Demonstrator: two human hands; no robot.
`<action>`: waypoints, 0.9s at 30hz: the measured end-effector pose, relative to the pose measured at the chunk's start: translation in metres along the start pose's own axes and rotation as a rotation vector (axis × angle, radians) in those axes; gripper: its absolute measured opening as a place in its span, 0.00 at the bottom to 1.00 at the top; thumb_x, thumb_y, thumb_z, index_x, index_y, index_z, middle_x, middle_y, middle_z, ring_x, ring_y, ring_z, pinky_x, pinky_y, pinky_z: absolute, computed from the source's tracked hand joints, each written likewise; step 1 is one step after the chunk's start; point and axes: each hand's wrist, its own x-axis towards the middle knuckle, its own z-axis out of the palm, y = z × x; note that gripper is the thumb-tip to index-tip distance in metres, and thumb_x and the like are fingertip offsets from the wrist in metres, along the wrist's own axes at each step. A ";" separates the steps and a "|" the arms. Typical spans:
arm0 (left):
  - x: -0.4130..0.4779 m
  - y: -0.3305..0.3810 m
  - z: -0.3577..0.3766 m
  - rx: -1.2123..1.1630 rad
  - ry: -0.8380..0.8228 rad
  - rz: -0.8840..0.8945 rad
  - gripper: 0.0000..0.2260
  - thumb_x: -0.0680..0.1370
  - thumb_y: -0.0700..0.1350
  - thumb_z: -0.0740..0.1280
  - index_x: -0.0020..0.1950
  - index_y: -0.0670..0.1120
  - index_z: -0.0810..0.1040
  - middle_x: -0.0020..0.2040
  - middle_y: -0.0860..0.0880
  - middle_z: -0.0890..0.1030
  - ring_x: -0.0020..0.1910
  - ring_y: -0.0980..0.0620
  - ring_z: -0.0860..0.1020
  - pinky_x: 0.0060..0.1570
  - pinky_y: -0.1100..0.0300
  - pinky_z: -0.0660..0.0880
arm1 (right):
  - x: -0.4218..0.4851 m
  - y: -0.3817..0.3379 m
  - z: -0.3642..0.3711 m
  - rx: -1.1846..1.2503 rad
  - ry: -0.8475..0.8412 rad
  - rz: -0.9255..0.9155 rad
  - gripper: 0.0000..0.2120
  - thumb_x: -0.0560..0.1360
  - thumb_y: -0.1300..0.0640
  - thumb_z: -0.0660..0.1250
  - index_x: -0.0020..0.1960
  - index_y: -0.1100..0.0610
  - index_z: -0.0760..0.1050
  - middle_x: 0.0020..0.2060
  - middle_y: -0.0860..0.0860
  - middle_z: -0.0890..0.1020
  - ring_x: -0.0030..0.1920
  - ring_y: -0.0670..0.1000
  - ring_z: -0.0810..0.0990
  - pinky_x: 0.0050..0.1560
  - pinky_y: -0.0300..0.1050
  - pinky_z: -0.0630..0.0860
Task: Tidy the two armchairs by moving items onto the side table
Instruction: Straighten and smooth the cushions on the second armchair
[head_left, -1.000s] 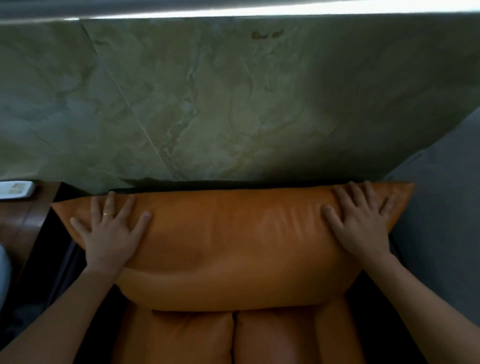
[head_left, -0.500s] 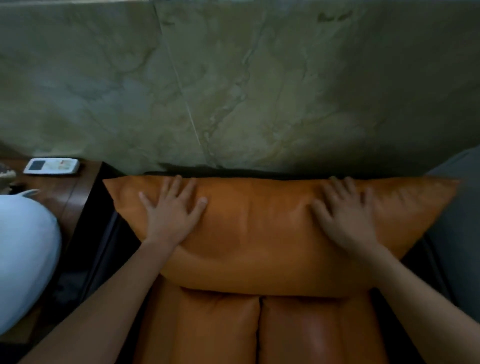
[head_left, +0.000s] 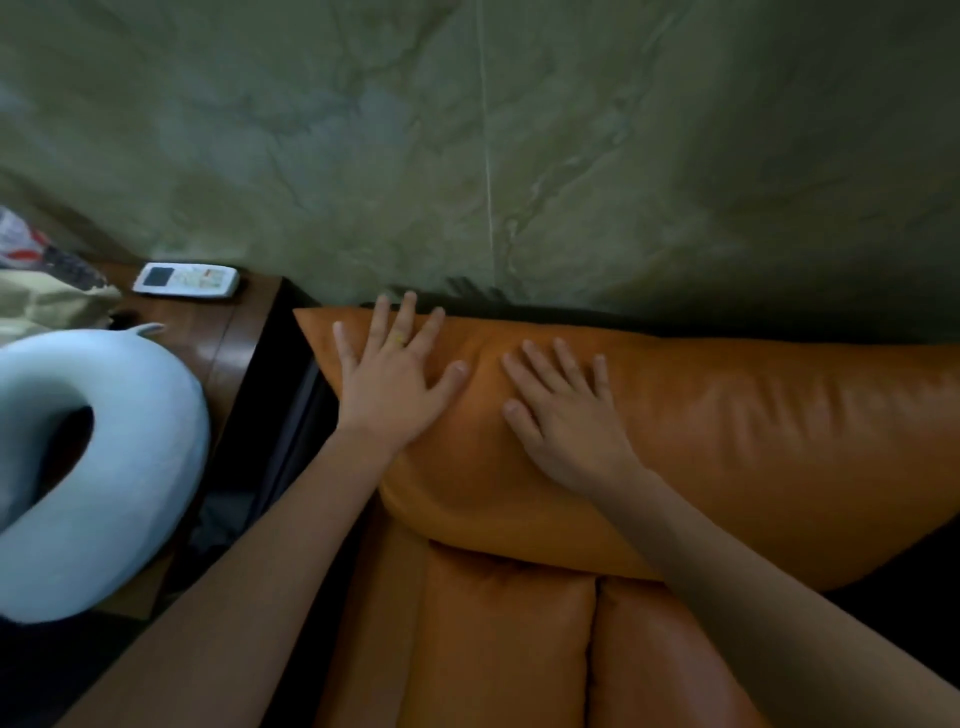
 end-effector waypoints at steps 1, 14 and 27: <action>-0.003 -0.017 -0.002 -0.011 0.043 -0.046 0.36 0.77 0.72 0.51 0.81 0.58 0.54 0.83 0.52 0.50 0.82 0.49 0.43 0.74 0.34 0.36 | 0.008 -0.015 0.008 0.008 0.001 -0.043 0.29 0.82 0.34 0.40 0.81 0.40 0.47 0.82 0.43 0.50 0.81 0.49 0.41 0.74 0.59 0.29; 0.008 -0.037 0.002 -0.065 -0.163 -0.158 0.37 0.79 0.71 0.49 0.83 0.54 0.47 0.83 0.56 0.46 0.82 0.49 0.41 0.70 0.24 0.42 | 0.028 0.021 -0.014 -0.085 -0.057 0.084 0.31 0.80 0.32 0.41 0.81 0.40 0.52 0.81 0.45 0.55 0.82 0.51 0.47 0.78 0.58 0.35; -0.022 0.271 0.051 -0.113 -0.291 0.356 0.34 0.78 0.73 0.43 0.82 0.60 0.48 0.83 0.55 0.48 0.82 0.44 0.46 0.70 0.25 0.38 | -0.130 0.278 -0.121 -0.231 0.180 0.591 0.32 0.79 0.29 0.44 0.78 0.42 0.59 0.81 0.50 0.58 0.81 0.55 0.48 0.75 0.71 0.37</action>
